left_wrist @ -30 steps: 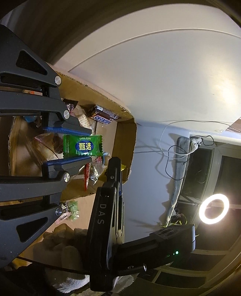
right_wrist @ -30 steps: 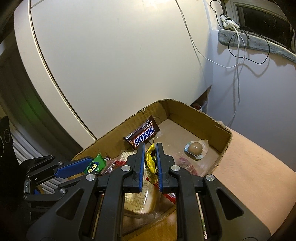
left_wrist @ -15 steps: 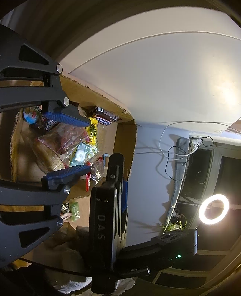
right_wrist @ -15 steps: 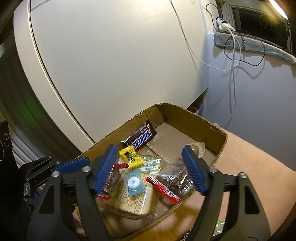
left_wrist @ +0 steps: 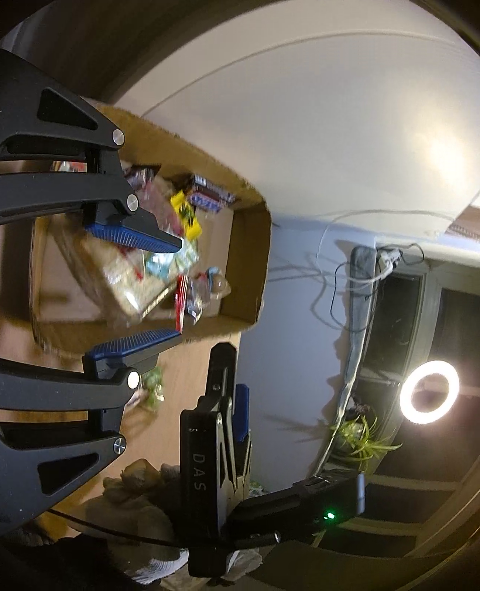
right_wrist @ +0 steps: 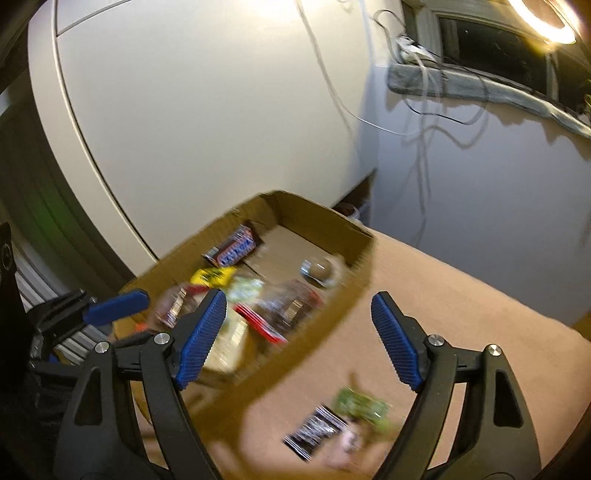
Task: Organize snacks
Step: 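Withdraw both grippers toward the black and pink wrappers and green bag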
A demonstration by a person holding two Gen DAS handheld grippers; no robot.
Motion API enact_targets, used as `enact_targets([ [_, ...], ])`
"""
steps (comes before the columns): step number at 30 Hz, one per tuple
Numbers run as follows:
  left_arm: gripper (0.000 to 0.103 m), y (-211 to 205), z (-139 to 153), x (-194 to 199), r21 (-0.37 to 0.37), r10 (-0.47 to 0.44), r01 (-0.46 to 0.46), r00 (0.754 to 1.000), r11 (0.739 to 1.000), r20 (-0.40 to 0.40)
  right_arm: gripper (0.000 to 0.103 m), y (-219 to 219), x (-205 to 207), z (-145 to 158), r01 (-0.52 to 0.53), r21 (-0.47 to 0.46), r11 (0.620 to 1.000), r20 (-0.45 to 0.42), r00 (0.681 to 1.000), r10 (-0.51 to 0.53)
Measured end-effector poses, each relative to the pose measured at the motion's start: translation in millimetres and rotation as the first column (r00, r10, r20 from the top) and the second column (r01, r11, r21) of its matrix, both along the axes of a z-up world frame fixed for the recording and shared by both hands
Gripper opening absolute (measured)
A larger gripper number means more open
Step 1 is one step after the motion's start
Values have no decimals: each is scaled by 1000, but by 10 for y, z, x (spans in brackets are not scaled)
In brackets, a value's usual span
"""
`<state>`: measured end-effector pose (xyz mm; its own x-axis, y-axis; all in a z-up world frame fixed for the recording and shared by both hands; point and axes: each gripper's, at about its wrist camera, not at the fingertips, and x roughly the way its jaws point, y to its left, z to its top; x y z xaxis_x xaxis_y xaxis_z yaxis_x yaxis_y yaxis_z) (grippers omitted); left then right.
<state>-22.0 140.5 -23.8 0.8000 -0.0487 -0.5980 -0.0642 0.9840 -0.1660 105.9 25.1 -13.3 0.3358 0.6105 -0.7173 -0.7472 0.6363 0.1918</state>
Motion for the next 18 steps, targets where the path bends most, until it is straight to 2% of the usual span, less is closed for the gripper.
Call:
enact_targets([
  [6,42,-287,10,36,9,-65,65,998,998,-5,83,-412,40,-127,44,-37,998,-23,999,-45],
  [12,40,-574,-24,64,25,-126,127,992,992,-21,83,-677,-2,-269,36,-69,997,-46,998,-39],
  [13,37,-627,-43,75,24,-137,138,990,990,-28,82,-702,-8,-291,33,-72,997,-50,998,-37],
  [16,27,-763,-127,116,15,-176,177,983,984,-56,69,-780,1,-372,19,-83,996,-76,997,-25],
  [18,26,-865,-196,140,23,-197,200,977,980,-78,64,-810,13,-427,10,-86,996,-95,995,-18],
])
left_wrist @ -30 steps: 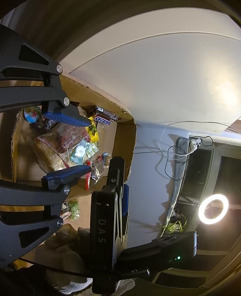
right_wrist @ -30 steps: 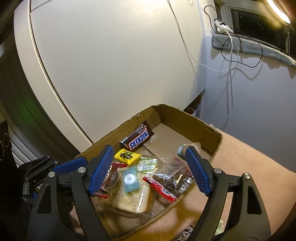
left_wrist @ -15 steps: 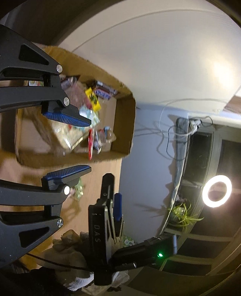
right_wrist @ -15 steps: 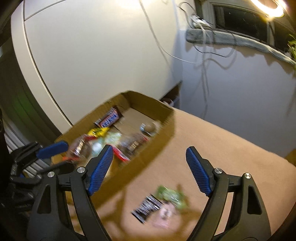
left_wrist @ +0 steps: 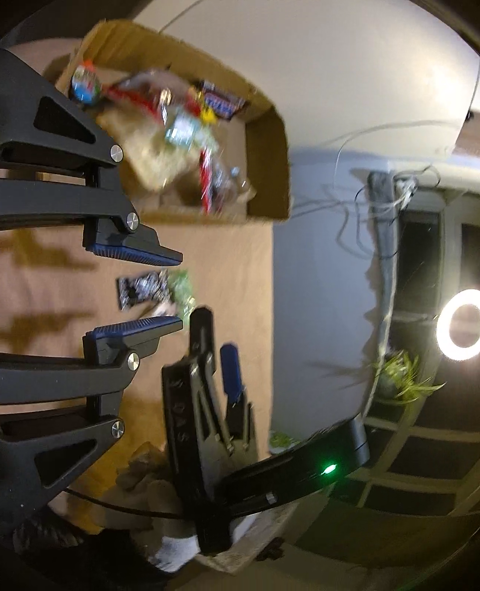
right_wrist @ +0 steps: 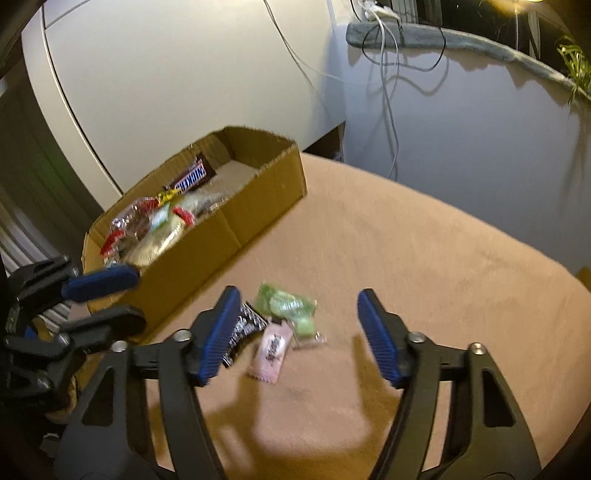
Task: Organize snacks
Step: 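Withdraw both grippers toward the black and pink wrappers and green bag, then close the left gripper on the black wrapper while the right gripper grasps the clear green bag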
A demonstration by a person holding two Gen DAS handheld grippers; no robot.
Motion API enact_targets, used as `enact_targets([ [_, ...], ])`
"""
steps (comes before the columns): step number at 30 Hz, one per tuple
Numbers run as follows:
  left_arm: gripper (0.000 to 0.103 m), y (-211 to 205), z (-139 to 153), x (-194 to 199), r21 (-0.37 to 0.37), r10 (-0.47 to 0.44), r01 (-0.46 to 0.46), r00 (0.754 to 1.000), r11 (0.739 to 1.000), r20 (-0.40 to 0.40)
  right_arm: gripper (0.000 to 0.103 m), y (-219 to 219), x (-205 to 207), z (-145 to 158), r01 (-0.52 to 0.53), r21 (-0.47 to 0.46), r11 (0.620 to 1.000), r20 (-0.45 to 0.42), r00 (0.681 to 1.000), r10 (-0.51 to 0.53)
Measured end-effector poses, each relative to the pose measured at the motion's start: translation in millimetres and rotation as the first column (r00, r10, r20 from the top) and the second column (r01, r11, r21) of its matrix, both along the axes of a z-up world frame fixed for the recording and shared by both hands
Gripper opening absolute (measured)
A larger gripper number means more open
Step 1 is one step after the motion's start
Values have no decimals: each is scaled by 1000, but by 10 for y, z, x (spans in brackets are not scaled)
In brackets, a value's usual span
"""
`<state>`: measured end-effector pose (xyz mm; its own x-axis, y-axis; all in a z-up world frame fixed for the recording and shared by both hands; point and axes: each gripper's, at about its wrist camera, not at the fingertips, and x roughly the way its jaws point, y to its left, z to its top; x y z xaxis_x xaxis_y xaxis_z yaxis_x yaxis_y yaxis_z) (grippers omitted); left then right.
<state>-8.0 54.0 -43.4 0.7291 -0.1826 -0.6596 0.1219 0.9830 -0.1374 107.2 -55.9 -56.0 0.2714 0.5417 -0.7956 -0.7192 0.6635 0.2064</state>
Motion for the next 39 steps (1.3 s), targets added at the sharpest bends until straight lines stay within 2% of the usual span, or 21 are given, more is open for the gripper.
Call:
enact_targets([
  [2,26,-99,-77,31,13,-19,19,1000,1000,-23,56,-4,13,-57,-15,-7,1000,-19,1000,14],
  [4,26,-182,-155,69,20,-34,35,998,999,-49,53,-7,17,-102,-30,-7,1000,-38,999,30],
  [15,26,-255,-433,296,64,5,3,992,998,-129,48,-13,117,-319,-52,2,999,-124,991,52],
  [33,26,-275,-557,443,111,40,-23,987,994,-156,47,61,108,-383,-78,1,997,-116,990,77],
  [36,30,-280,-566,458,121,46,-27,987,992,-155,47,81,103,-375,-85,3,996,-114,990,85],
  [39,30,-297,-603,462,134,46,-24,985,991,-164,43,107,77,-382,-95,-26,995,-92,992,92],
])
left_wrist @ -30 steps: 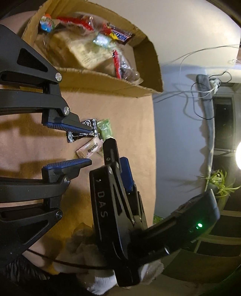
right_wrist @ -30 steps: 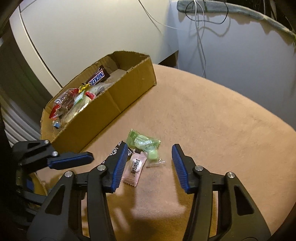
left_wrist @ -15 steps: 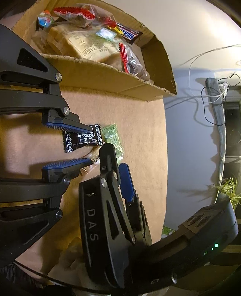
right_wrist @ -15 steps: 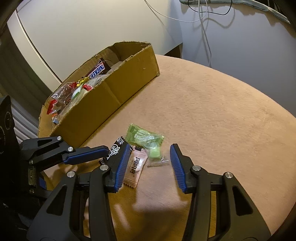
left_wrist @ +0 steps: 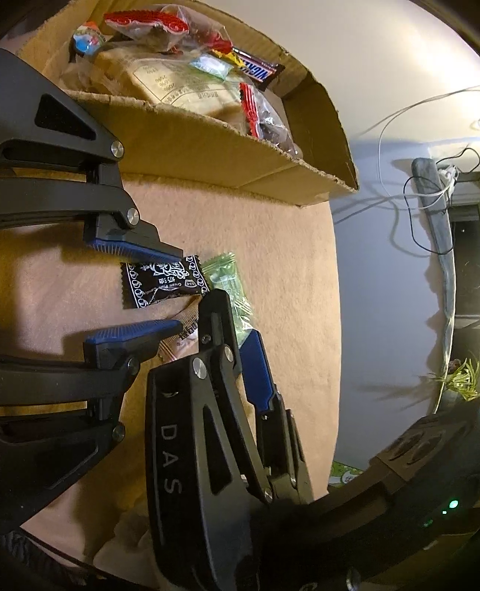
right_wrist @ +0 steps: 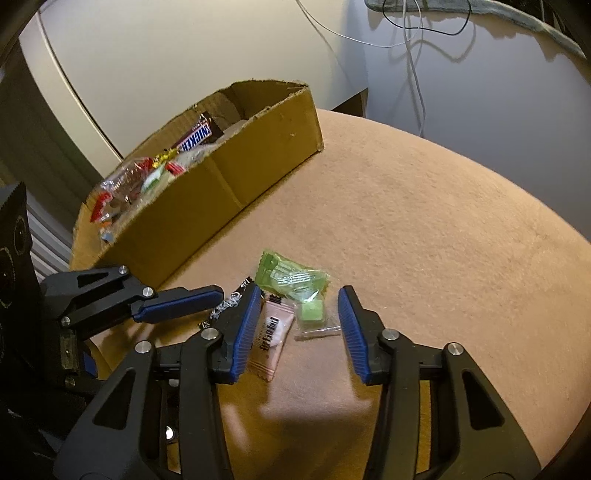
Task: Organize snacks
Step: 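Close the left gripper on the black wrapper while the right gripper grasps the clear green bag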
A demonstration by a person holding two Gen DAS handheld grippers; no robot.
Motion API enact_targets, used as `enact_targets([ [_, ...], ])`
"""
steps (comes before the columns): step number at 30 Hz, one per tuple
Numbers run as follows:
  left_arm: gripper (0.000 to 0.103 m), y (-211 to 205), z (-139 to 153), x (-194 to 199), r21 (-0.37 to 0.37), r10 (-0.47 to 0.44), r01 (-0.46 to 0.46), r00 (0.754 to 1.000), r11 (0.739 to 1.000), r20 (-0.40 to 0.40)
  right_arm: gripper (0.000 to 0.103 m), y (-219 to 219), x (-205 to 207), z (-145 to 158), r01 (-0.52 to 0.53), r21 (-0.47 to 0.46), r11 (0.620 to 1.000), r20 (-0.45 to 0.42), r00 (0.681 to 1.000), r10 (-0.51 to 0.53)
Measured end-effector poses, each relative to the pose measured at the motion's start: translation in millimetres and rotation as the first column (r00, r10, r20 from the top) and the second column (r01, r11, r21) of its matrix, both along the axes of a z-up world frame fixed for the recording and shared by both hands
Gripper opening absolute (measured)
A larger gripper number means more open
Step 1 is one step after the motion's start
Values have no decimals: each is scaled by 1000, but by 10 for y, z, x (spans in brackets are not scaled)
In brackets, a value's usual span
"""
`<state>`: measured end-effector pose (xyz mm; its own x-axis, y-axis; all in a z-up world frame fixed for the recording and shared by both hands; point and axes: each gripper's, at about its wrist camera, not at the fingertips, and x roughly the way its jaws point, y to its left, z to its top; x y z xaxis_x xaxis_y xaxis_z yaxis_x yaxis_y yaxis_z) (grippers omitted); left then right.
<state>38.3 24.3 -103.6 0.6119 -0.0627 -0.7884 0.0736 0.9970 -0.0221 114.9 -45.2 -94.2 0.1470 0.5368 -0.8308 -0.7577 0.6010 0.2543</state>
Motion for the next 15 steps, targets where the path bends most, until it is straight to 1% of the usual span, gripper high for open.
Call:
enact_targets([
  [5,29,14,-3,-8,-5,-3,3,1000,1000,1,25,-39,27,5,12,-12,1000,12,1000,-12],
  [6,26,14,-1,-13,-2,-1,1,1000,1000,4,24,-52,33,5,14,-13,1000,12,1000,-14],
  [7,20,24,0,-18,3,9,-9,1000,1000,6,23,-57,36,5,16,-12,1000,11,1000,-16],
  [8,19,36,-3,-17,0,15,-15,1000,1000,7,23,-63,39,5,18,-11,1000,11,1000,-18],
  [15,18,47,21,-43,-20,10,-10,1000,1000,14,22,-84,21,28,29,-19,999,36,999,-29],
])
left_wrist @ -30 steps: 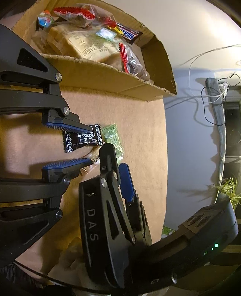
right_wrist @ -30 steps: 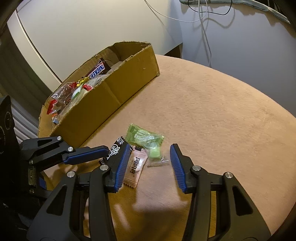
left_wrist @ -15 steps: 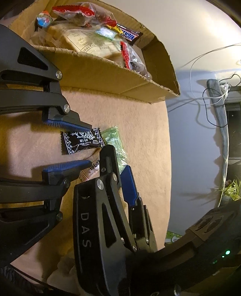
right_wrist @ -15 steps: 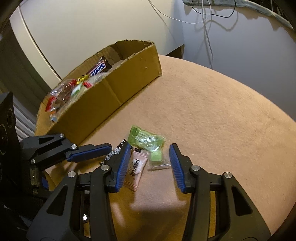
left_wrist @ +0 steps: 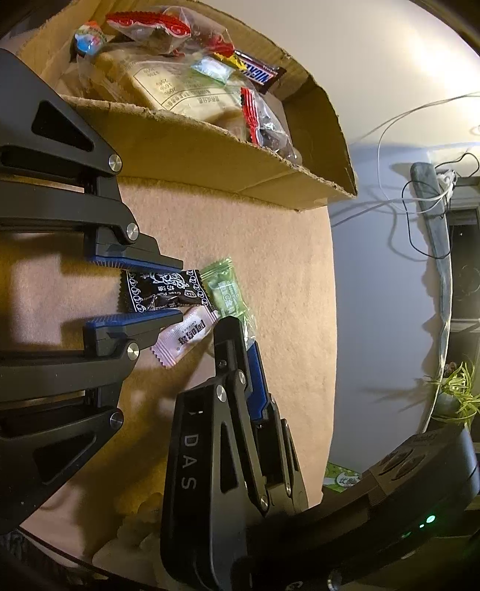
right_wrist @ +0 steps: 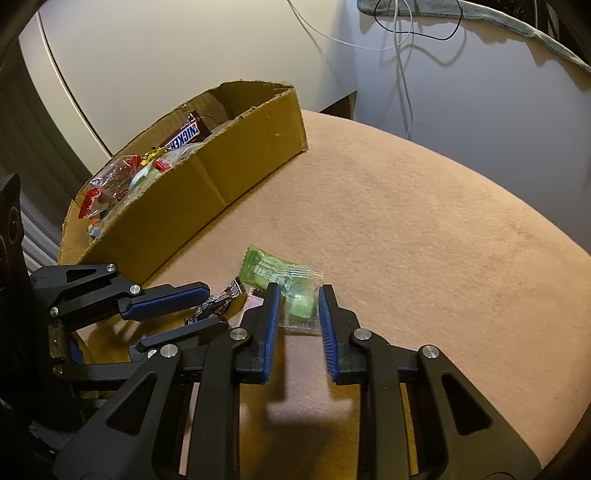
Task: Organize snacks
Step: 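Close the left gripper on the black wrapper while the right gripper grasps the clear green bag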
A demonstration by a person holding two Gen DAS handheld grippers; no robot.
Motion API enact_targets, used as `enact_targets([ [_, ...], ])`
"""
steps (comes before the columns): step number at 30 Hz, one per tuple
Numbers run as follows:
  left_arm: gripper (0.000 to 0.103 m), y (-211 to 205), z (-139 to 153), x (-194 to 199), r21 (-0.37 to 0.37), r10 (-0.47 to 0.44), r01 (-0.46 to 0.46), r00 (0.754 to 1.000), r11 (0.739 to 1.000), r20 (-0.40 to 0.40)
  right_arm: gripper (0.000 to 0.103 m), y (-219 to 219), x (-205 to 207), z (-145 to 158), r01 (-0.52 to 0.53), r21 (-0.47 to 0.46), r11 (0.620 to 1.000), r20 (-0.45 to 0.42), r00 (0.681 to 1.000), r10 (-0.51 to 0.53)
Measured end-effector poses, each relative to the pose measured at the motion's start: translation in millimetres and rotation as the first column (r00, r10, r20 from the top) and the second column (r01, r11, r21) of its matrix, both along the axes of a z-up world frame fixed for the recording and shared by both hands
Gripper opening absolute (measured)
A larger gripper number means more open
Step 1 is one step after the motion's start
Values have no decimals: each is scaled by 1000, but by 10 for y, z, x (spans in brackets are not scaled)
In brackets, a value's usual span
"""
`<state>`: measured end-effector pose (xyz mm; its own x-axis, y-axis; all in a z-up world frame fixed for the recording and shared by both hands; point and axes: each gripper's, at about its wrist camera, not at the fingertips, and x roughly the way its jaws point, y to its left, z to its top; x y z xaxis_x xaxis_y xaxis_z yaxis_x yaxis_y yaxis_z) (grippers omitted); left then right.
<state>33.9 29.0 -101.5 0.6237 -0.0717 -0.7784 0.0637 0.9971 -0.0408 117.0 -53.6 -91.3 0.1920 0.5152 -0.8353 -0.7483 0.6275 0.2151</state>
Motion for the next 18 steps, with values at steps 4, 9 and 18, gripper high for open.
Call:
enact_targets([
  [4,14,15,50,-44,-12,1,0,1000,1000,13,22,-85,9,60,16,9,1000,14,1000,-16],
  [9,12,9,102,-75,-30,-12,13,1000,999,24,22,-183,41,167,42,31,999,29,999,-43],
  [18,27,-65,-5,-1,10,-29,29,999,1000,-35,22,-122,11,163,26,23,999,25,999,-27],
])
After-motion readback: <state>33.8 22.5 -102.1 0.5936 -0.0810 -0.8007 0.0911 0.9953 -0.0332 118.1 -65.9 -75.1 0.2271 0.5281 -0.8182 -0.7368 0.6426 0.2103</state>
